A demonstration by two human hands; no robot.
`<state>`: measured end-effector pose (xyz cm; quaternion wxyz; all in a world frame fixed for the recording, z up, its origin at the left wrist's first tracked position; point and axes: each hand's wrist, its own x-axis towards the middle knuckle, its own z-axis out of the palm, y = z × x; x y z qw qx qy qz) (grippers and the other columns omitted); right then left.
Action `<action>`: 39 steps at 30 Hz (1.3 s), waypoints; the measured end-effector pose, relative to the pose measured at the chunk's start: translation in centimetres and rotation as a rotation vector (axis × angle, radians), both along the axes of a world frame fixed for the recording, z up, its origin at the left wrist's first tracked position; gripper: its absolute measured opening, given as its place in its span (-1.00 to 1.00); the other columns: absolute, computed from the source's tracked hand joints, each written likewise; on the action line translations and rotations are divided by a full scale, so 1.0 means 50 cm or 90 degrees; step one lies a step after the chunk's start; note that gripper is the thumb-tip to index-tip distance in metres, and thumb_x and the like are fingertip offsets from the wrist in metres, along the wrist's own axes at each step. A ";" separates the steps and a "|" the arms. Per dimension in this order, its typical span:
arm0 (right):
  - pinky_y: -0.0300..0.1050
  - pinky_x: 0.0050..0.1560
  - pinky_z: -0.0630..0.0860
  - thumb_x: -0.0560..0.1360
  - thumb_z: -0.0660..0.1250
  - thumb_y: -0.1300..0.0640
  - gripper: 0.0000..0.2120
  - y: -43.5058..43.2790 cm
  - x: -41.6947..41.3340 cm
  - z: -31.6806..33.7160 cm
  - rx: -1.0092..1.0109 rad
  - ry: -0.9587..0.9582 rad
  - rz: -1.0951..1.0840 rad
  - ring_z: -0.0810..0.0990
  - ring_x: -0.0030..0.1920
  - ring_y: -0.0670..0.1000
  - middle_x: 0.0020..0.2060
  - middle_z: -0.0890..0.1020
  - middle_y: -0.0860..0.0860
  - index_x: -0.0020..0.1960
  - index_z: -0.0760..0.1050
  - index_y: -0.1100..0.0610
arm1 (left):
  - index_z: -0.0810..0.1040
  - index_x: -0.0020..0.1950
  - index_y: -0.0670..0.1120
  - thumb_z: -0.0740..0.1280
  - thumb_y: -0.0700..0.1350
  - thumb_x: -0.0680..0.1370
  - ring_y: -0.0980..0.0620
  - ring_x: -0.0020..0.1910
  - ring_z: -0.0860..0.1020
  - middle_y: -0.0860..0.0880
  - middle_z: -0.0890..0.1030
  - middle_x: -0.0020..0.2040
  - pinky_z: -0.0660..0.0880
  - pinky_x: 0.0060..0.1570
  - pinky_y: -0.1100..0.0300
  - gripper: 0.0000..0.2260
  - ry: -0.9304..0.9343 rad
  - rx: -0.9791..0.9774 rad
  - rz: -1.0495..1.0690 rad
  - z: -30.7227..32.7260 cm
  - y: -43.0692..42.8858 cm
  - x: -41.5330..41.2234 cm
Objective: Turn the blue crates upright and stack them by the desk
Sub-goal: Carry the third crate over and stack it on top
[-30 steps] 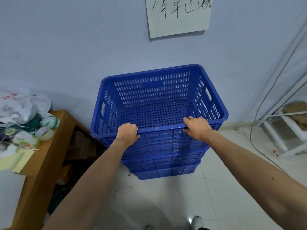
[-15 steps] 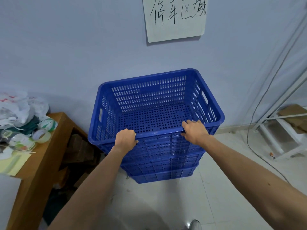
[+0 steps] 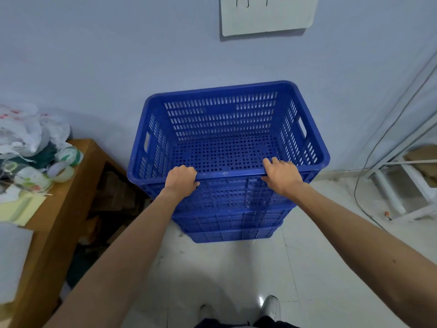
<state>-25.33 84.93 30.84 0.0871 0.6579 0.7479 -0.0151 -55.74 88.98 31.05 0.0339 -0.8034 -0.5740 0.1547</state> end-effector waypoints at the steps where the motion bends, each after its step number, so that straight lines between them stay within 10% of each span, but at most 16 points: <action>1: 0.11 0.04 0.45 0.61 0.24 -0.06 -0.67 0.005 0.001 0.003 -0.007 0.007 -0.004 0.57 -0.01 0.19 0.07 0.49 0.14 0.23 0.30 0.13 | 0.54 -0.04 -0.12 0.31 0.10 0.60 -0.06 -0.30 0.50 -0.05 0.53 -0.24 0.46 -0.30 0.07 -0.72 -0.008 0.004 0.007 -0.001 0.001 0.002; 10: 0.17 0.13 0.41 0.62 0.24 -0.07 -0.69 0.004 0.000 0.019 -0.040 0.020 -0.019 0.56 0.00 0.21 0.09 0.49 0.14 0.19 0.33 0.14 | 0.54 0.05 -0.10 0.31 0.06 0.61 -0.08 -0.23 0.55 -0.06 0.60 -0.19 0.49 -0.08 0.02 -0.77 -0.022 0.012 0.023 -0.007 -0.009 0.003; 16: -0.02 -0.24 0.40 0.63 0.18 -0.10 -0.67 -0.004 0.004 0.036 -0.028 -0.035 0.019 0.58 -0.12 0.17 0.06 0.54 0.07 0.28 0.35 0.09 | 0.58 0.21 -0.09 0.30 0.00 0.62 -0.08 -0.15 0.57 -0.08 0.65 -0.07 0.51 -0.18 0.06 -0.76 -0.020 0.003 -0.012 0.022 -0.016 0.004; 39: -0.06 -0.37 0.32 0.65 0.10 -0.14 -0.61 -0.009 0.001 0.032 0.038 -0.155 0.080 0.47 -0.31 0.12 0.00 0.58 0.04 0.36 0.30 0.07 | 0.46 0.19 -0.13 0.21 0.04 0.66 0.07 -0.50 0.29 0.03 0.34 -0.42 0.24 -0.49 0.18 -0.74 0.080 0.073 -0.002 0.016 -0.050 0.014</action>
